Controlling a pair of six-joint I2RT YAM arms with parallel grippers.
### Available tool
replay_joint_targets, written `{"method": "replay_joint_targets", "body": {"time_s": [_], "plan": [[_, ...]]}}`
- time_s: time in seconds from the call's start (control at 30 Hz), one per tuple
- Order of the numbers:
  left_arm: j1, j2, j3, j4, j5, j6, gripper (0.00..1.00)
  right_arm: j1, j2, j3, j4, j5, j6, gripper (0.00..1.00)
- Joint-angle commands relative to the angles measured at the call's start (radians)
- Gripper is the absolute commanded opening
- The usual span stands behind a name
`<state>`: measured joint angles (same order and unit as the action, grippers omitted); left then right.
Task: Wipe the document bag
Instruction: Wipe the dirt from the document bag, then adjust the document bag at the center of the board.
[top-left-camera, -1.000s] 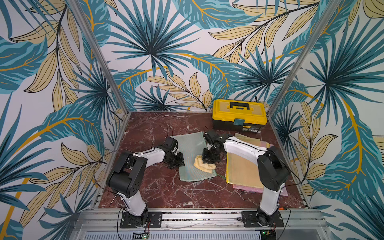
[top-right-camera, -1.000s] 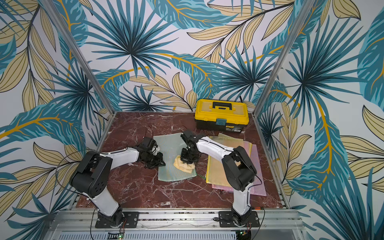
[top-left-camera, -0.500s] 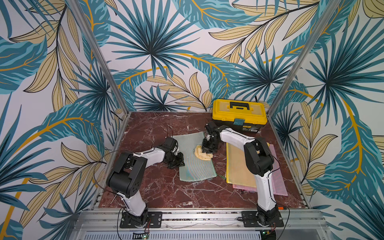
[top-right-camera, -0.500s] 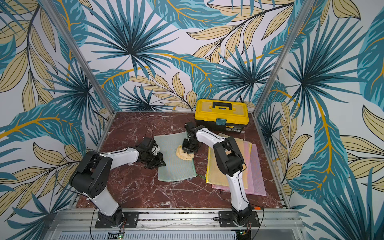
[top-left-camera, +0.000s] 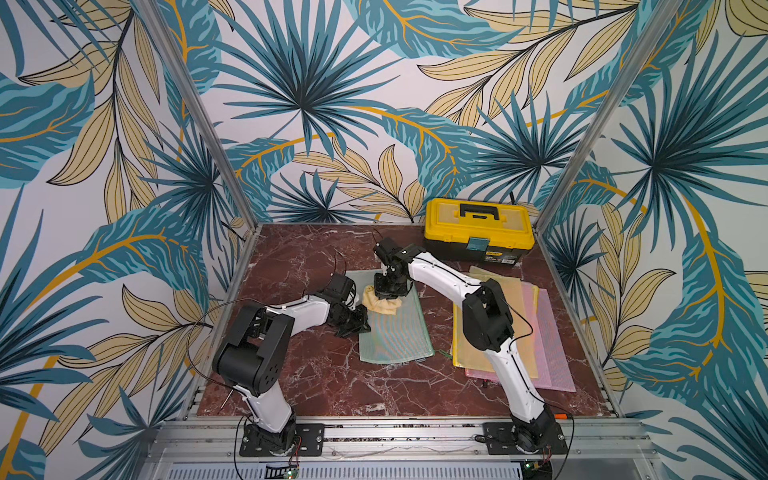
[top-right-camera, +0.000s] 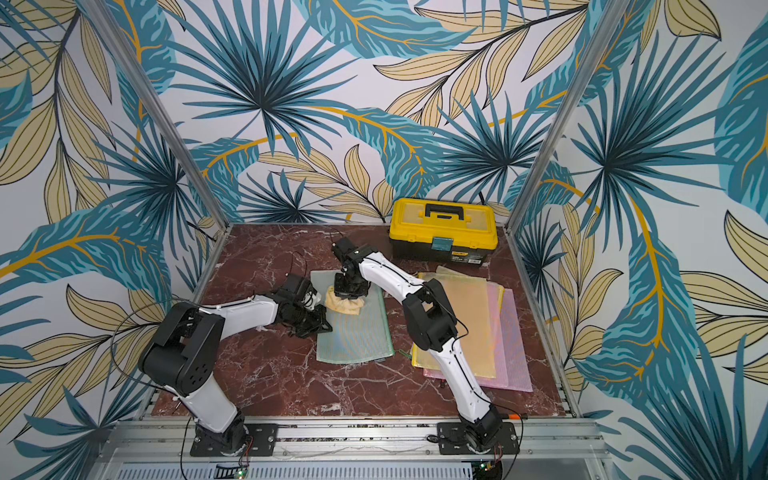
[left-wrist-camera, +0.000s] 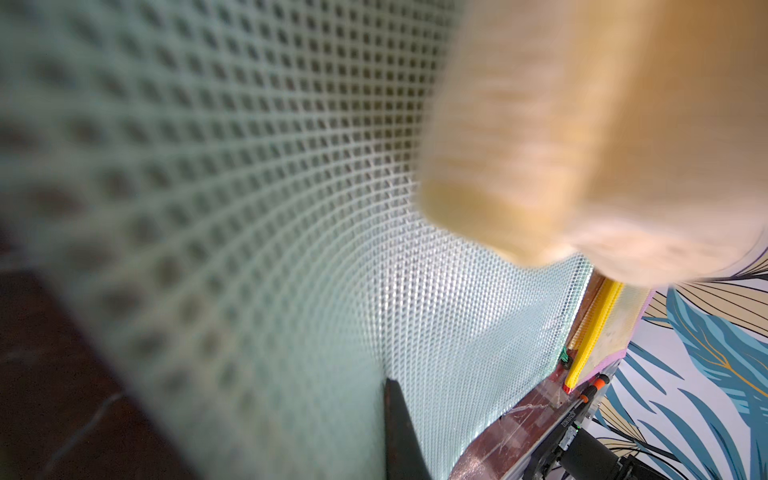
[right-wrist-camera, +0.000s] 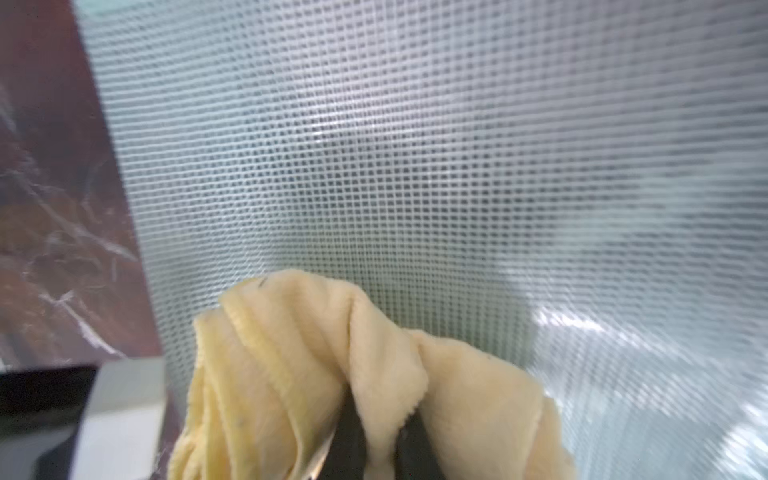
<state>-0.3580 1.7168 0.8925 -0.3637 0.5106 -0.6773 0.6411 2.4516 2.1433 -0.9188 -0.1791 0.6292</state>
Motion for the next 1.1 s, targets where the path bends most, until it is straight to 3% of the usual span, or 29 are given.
{"method": "replay_joint_targets", "body": {"time_s": [0.0, 0.17, 0.33, 0.57, 0.67, 0.73, 0.8, 0.93, 1.07], "plan": [[0.003, -0.028, -0.01, -0.006, 0.007, 0.014, 0.0, -0.101, 0.047, -0.011, -0.055, 0.023, 0.025, 0.0], [0.004, -0.065, -0.022, -0.006, -0.006, 0.004, 0.0, -0.228, -0.065, -0.148, -0.068, 0.138, -0.021, 0.0], [0.017, -0.193, -0.02, -0.089, -0.063, -0.025, 0.0, -0.304, -0.218, -0.284, -0.07, 0.135, -0.045, 0.0], [0.083, -0.481, 0.155, -0.526, -0.336, 0.028, 0.0, -0.284, -0.409, -0.467, 0.042, 0.031, -0.019, 0.0], [0.084, -0.548, 0.27, -0.727, -0.537, 0.092, 0.0, -0.263, -0.449, -0.511, 0.055, 0.033, -0.024, 0.0], [0.084, -0.535, 0.402, -0.91, -0.712, 0.121, 0.0, -0.256, -0.462, -0.542, 0.076, 0.024, -0.024, 0.0], [0.084, -0.494, 0.537, -1.062, -0.8, 0.144, 0.0, -0.248, -0.46, -0.558, 0.084, 0.006, -0.022, 0.0], [0.079, -0.378, 0.709, -1.245, -0.813, 0.198, 0.0, -0.2, -0.458, -0.577, 0.126, -0.035, -0.003, 0.0], [0.037, -0.236, 0.704, -1.296, -0.823, 0.211, 0.0, -0.096, -0.442, -0.537, 0.124, -0.024, 0.0, 0.0]]}}
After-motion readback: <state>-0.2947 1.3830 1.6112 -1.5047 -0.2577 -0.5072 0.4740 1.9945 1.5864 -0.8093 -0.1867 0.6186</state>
